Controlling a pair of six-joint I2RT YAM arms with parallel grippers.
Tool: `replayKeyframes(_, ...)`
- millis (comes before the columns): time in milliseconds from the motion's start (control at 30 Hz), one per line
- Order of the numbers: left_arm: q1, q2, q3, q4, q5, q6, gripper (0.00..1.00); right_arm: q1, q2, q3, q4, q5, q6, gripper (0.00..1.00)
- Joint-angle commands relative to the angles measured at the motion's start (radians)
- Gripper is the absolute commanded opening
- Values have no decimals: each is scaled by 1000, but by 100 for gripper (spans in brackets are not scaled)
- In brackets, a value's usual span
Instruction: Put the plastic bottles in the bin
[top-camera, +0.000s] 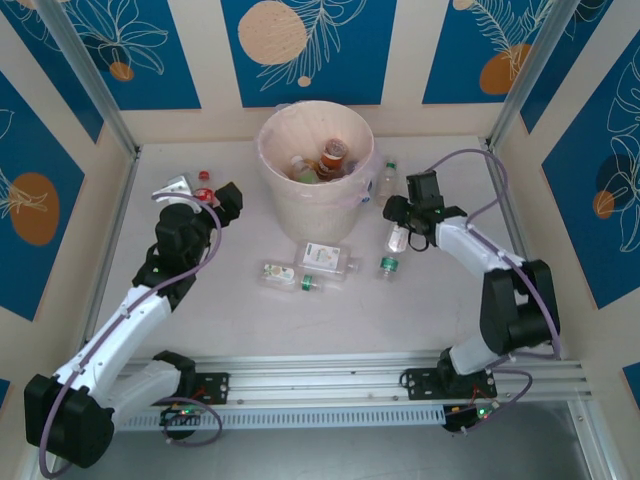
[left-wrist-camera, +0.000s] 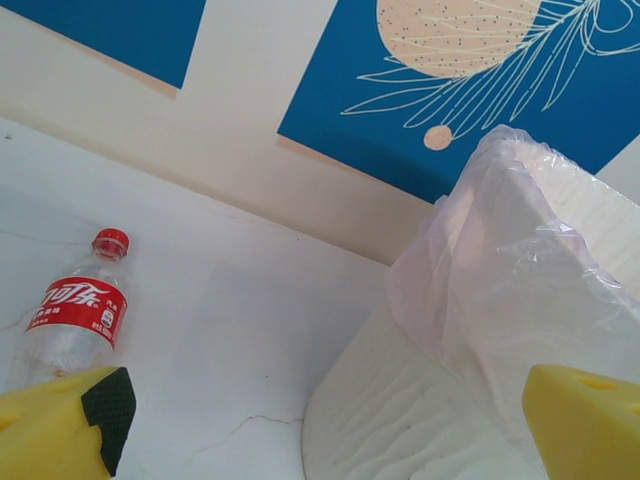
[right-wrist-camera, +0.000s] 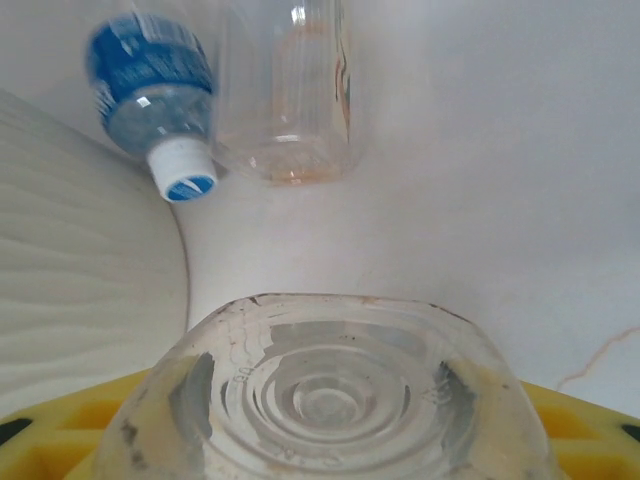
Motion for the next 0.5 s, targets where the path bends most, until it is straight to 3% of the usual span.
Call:
replayKeyframes(0, 18, 6, -15, -4, 10, -15, 100, -5, -135, -42, 83, 45, -43, 49)
replayKeyframes(233, 32, 17, -28, -3, 10, -34, 100, -6, -371, -81, 134, 38, -114, 48)
replayKeyframes(467, 43, 22, -31, -4, 21, -44, 100, -2, -480, 39, 113, -101, -84, 47)
